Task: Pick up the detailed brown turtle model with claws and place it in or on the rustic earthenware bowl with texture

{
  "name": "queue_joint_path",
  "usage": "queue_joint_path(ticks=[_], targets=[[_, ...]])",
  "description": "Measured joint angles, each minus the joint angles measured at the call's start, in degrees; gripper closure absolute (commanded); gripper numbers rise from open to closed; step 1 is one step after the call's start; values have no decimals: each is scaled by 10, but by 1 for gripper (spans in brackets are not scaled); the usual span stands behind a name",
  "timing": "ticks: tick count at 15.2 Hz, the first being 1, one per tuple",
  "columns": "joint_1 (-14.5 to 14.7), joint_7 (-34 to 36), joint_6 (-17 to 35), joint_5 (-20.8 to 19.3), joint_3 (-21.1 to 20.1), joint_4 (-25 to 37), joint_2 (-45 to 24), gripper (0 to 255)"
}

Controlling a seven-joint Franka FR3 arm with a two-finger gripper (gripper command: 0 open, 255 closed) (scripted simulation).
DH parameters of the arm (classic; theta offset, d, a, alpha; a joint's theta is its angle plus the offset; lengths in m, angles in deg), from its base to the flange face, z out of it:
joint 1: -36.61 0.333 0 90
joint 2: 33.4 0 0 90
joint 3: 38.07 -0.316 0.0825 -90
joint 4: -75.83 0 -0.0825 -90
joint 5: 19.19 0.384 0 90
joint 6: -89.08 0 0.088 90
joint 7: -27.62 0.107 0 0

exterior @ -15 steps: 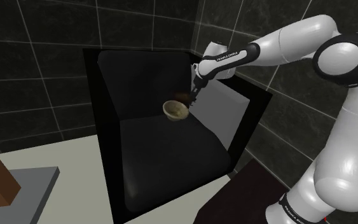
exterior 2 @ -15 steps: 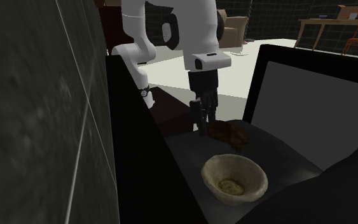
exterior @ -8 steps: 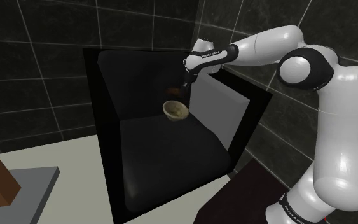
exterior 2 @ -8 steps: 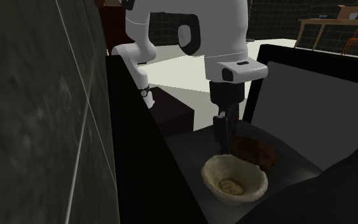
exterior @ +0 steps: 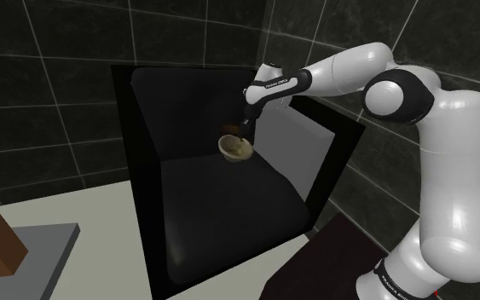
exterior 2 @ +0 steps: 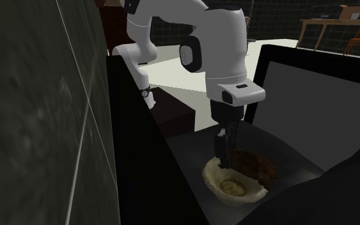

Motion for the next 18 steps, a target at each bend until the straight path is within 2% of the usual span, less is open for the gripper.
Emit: queue_joint_path(ticks=[5, 12, 13, 18], targets=[[-2, -4, 29, 5, -2, -13, -17, 255], [-3, -6, 34, 6, -3, -13, -24, 255], [-3, -5, 34, 6, -3, -13, -24, 0], [-2, -5, 35, 6, -4, -11, -24, 0]])
